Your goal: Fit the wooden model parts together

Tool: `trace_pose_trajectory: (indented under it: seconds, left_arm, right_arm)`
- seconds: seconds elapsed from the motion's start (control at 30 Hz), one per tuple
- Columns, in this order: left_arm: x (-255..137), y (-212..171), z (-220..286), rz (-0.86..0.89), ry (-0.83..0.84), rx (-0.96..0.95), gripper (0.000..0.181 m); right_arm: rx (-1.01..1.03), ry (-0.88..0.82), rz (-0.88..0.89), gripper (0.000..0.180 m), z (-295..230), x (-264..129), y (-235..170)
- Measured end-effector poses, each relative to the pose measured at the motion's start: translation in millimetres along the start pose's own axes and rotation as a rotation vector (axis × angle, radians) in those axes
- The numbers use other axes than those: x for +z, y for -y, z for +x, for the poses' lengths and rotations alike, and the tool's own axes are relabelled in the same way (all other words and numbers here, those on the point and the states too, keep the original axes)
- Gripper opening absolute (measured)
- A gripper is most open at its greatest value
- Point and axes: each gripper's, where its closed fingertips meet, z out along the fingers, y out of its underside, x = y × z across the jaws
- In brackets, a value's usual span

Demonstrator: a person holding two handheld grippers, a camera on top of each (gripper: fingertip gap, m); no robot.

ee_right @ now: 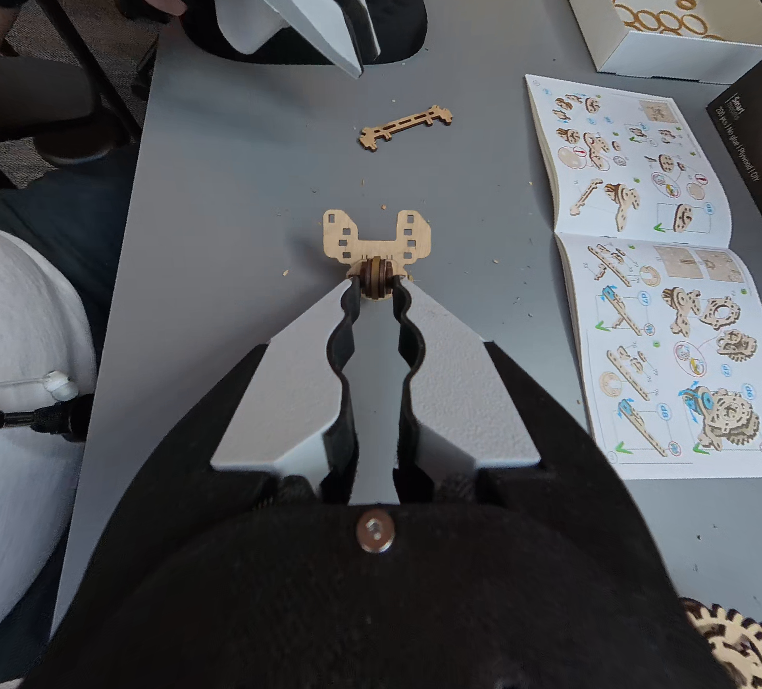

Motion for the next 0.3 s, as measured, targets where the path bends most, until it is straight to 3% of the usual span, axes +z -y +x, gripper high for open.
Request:
trace_pose_trajectory:
  seconds: [0.03,0.17,0.3]
  left_arm:
    - [-1.5,-3.8,-5.7,-0.037,-0.001,-0.029,0.024]
    - [7.3,-24.9,-3.2,-0.193,-0.049,-0.043,0.031]
    - [21.3,-38.8,-12.1,-0.283,0.074,0.113,0.041]
  right_arm:
    - [0.025,0.023,-0.002,0.015,-2.4,1.5,-0.5]
    - [0.087,0.080,-0.003,0.015,-7.4,5.9,-2.7]
    - [0.070,0.081,-0.018,0.015,-6.9,8.5,-7.6]
